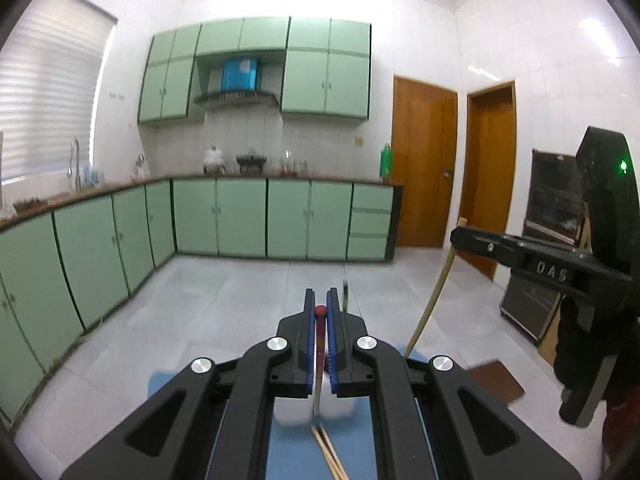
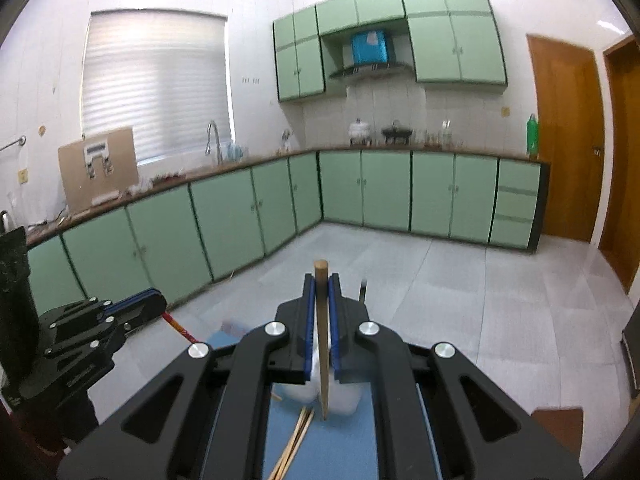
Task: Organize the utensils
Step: 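Lower both chopsticks upright into the white holder and open both tools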
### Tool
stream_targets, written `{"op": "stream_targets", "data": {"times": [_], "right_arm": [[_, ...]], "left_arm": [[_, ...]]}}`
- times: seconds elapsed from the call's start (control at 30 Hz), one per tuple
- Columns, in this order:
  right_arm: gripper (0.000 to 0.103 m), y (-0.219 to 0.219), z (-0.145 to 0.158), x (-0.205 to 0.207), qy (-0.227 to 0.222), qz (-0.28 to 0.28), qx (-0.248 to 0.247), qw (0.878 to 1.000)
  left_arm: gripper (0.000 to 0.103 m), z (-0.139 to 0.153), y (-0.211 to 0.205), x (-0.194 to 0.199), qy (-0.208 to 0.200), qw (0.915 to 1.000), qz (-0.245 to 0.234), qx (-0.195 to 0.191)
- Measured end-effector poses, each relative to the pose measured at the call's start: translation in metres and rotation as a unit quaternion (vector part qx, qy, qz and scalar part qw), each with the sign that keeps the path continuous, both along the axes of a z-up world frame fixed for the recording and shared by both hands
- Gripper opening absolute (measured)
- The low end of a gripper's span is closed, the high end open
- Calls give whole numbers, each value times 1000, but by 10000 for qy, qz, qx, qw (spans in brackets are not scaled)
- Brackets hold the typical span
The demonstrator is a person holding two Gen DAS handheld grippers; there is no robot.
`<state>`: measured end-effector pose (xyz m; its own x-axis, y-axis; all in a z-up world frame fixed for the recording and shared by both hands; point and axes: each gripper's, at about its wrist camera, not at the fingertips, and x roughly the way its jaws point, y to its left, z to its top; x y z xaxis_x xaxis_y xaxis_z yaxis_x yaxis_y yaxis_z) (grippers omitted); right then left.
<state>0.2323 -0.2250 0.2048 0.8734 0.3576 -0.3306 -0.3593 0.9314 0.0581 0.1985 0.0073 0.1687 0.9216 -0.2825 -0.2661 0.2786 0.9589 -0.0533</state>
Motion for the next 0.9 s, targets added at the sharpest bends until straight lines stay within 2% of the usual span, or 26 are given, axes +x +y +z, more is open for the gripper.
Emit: {"op": "stream_targets", "data": {"times": [0.1, 0.2, 0.4, 0.73, 0.77, 0.83, 0.87, 0.9], "right_arm": [[6, 0, 3, 26, -137, -100, 25, 9999], [6, 0, -6, 49, -142, -203, 14, 9997], [6, 13, -49, 91, 175, -341, -167, 9991], [6, 27, -111, 106, 900, -339, -373, 9947], [7, 25, -113, 102, 912, -361, -368, 9945], [19, 21, -113, 96, 902, -437, -348, 9944], [28, 17, -113, 91, 876, -479, -305, 9945], [31, 14, -112, 85, 856, -511, -279, 9946]], "left_arm": [[5, 7, -5, 21, -147, 9999, 69, -11], [5, -2, -5, 56, -51, 9998, 163, -85], [5, -39, -6, 98, 284, 9993, 226, -43], [5, -87, -10, 126, 967, 9952, 136, 49], [6, -89, -8, 124, 986, 9950, 131, 51], [12, -90, -7, 119, 999, 9949, 117, 49], [16, -89, -5, 117, 980, 9951, 119, 31], [20, -87, -3, 109, 933, 9955, 138, 16]]}}
